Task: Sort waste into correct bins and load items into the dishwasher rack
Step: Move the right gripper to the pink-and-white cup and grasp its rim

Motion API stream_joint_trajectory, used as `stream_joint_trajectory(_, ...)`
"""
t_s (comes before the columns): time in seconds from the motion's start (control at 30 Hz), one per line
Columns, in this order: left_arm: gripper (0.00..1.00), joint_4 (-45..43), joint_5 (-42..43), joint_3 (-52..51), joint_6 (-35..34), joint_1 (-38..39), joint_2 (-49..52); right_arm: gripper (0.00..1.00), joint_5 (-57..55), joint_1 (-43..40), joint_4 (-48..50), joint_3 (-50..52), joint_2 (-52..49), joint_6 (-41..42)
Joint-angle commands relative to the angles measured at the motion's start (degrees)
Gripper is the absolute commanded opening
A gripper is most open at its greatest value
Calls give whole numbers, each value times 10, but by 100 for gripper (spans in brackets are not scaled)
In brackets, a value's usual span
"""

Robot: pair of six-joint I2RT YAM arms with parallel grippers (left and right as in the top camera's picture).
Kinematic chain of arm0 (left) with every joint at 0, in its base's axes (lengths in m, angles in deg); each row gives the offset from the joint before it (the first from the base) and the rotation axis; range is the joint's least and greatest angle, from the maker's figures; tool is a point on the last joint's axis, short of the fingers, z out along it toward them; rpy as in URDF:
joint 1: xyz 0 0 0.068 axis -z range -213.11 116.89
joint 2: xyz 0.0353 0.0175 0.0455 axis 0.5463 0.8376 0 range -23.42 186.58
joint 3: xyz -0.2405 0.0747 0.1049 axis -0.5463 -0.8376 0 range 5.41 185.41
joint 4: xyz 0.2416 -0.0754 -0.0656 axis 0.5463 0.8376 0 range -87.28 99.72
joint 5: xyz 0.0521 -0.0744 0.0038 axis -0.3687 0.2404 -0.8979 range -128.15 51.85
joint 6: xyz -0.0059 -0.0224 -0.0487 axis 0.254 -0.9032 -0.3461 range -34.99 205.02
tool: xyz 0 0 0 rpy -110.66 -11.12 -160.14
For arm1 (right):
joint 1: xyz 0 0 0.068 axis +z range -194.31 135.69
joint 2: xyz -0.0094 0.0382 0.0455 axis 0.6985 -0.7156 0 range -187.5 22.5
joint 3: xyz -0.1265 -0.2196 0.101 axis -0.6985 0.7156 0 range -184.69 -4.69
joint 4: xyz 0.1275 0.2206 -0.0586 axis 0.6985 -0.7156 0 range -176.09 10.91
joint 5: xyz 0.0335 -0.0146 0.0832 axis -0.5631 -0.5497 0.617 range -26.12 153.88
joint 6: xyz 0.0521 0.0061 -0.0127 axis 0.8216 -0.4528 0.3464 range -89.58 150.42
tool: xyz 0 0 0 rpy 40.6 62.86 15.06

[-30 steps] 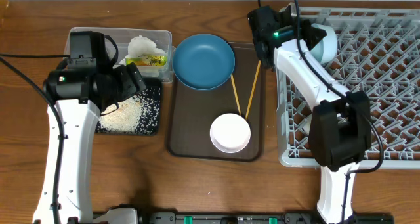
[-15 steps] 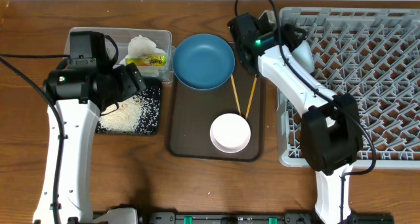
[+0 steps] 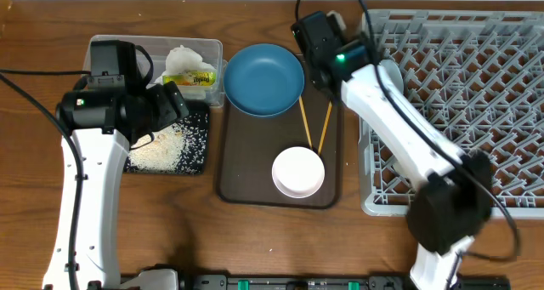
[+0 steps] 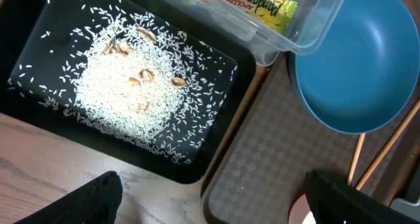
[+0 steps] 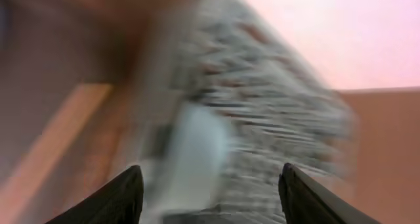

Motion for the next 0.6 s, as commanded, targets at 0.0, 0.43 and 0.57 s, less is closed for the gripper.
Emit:
stream_joint_trajectory(0.0,91,2,-3,10,6,-2,6,70,320,16,-30,-2,39,87)
stream_joint_trajectory(0.43,91,2,-3,10,6,-2,6,49,510,25,-97,139,-10,115)
stream_joint_trajectory(0.57,91,2,-3,10,6,-2,6,36,537,24,-90,183,-10,116)
